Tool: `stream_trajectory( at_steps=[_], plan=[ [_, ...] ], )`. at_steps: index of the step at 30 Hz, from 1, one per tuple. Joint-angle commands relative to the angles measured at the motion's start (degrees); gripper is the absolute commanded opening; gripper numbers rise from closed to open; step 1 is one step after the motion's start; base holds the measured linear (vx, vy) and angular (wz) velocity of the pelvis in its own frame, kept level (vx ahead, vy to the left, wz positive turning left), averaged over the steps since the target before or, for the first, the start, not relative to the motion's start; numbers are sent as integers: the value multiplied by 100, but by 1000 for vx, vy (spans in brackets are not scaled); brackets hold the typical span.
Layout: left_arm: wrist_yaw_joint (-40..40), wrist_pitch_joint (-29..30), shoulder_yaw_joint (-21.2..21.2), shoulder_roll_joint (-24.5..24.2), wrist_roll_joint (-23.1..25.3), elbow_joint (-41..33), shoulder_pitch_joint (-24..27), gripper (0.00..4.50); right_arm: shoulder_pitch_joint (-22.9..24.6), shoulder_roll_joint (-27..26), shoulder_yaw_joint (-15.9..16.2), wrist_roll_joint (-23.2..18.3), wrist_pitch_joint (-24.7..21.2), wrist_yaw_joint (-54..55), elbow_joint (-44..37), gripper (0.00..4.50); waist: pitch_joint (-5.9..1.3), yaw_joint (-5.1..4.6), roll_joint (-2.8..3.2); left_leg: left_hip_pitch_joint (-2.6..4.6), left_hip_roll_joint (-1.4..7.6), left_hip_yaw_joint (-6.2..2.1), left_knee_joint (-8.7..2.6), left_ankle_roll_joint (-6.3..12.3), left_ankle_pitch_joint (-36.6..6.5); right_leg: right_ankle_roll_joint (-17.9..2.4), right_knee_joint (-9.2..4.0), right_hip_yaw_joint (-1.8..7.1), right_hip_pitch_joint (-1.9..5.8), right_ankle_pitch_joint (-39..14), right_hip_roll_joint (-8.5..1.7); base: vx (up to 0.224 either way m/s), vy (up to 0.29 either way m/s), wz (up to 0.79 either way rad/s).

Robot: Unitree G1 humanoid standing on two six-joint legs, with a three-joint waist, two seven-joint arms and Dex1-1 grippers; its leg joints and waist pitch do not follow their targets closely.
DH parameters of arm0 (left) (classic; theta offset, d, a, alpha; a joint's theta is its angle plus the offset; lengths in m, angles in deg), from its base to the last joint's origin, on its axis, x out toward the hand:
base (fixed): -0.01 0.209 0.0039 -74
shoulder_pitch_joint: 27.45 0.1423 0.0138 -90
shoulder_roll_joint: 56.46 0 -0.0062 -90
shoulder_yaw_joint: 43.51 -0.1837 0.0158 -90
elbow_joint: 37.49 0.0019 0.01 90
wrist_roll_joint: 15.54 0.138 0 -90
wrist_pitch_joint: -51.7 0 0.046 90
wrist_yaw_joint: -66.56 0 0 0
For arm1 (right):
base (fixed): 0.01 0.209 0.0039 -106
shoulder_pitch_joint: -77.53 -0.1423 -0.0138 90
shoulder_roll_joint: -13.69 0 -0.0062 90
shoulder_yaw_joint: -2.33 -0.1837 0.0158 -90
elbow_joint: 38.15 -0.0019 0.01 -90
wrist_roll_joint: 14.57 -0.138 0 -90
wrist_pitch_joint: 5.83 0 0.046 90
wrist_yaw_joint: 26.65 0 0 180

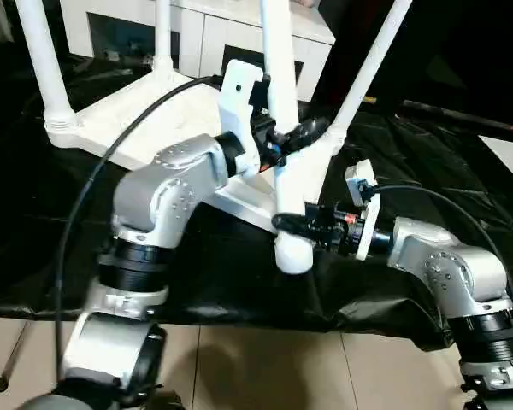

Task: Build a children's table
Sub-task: Pick table leg

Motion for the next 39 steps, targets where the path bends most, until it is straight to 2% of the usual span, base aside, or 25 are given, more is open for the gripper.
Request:
stream_trajectory(
  at_steps=[1, 3, 4, 6, 7, 10, 15, 19, 22, 24, 25, 39],
  plan=[
    [262, 257, 359, 190, -336, 102, -22, 223, -100, 3, -47, 65, 225, -42, -126, 186, -443, -28, 112, 150, 61, -27, -443, -557, -1713, -513, -463, 164, 223, -1963, -332, 0, 0, 0],
    [242, 329, 465, 233, -514, 81, -39, 212, -106, 6, -36, 125, 294, -14, -100, 186, -437, -31, 90, 152, 57, -22, -440, -548, -1722, -523, -474, 161, 218, -1987, -330, 0, 0, 0],
    [128, 448, 567, 253, -767, 15, -68, 204, -120, 12, -29, 240, 428, 22, -37, 186, -437, -26, 91, 156, 57, -21, -440, -538, -1741, -515, -489, 162, 213, -2042, -334, 0, 0, 0],
    [46, 459, 536, 226, -776, -7, -69, 188, -125, 21, -37, 228, 427, -13, -25, 186, -433, -31, 92, 154, 57, -27, -448, -529, -1781, -476, -503, 159, 213, -2124, -331, 0, 0, 0],
    [-250, 426, 370, 110, -746, -78, -53, 185, -125, 67, -50, 129, 366, -170, -39, 242, -427, -31, 90, 167, 55, -27, -450, -509, -1812, -440, -512, 156, 204, -2175, -323, 0, 0, 0],
    [-791, 455, 92, -78, -764, -255, -28, 180, -160, 188, -49, 27, 294, -399, -21, 262, -430, -31, 104, 167, 66, -33, -464, -502, -1810, -413, -506, 160, 212, -2170, -326, 0, 0, 0],
    [-1596, 475, -330, -416, -846, -400, -88, 179, -266, 621, 147, 152, 303, -987, 30, 308, -410, -23, 108, 181, 77, -20, -471, -506, -1838, -475, -505, 174, 204, -2168, -330, 0, 0, 0],
    [-1723, 371, -410, -444, -770, -240, -194, 179, -334, 844, 244, 153, 238, -1386, 58, 309, -416, -25, 56, 167, 74, -12, -456, -487, -1783, -496, -506, 172, 220, -2216, -337, 0, 0, 0],
    [-1874, 343, -466, -424, -782, -208, -234, 179, -405, 965, 381, 153, 136, -1616, 74, 309, -416, -32, 75, 148, 71, -18, -457, -486, -1717, -502, -505, 173, 227, -2232, -342, 0, 0, 0],
    [-1899, 334, -491, -417, -774, -204, -226, 179, -416, 984, 439, 162, 140, -1661, 74, 309, -418, -28, 93, 161, 76, -21, -453, -490, -1753, -524, -503, 171, 219, -2248, -348, 0, 0, 0],
    [-1927, 326, -508, -424, -776, -205, -219, 179, -417, 990, 466, 169, 146, -1686, 78, 309, -419, -32, 67, 162, 77, -17, -452, -484, -1743, -535, -508, 170, 219, -2234, -344, 0, 0, 0],
    [-2095, 265, -560, -436, -793, -200, -221, 179, -469, 825, 599, 386, 380, -1659, 275, 309, -419, -27, 82, 167, 80, -15, -457, -507, -1740, -629, -483, 172, 217, -2115, -340, 0, 0, 0]
  ],
)
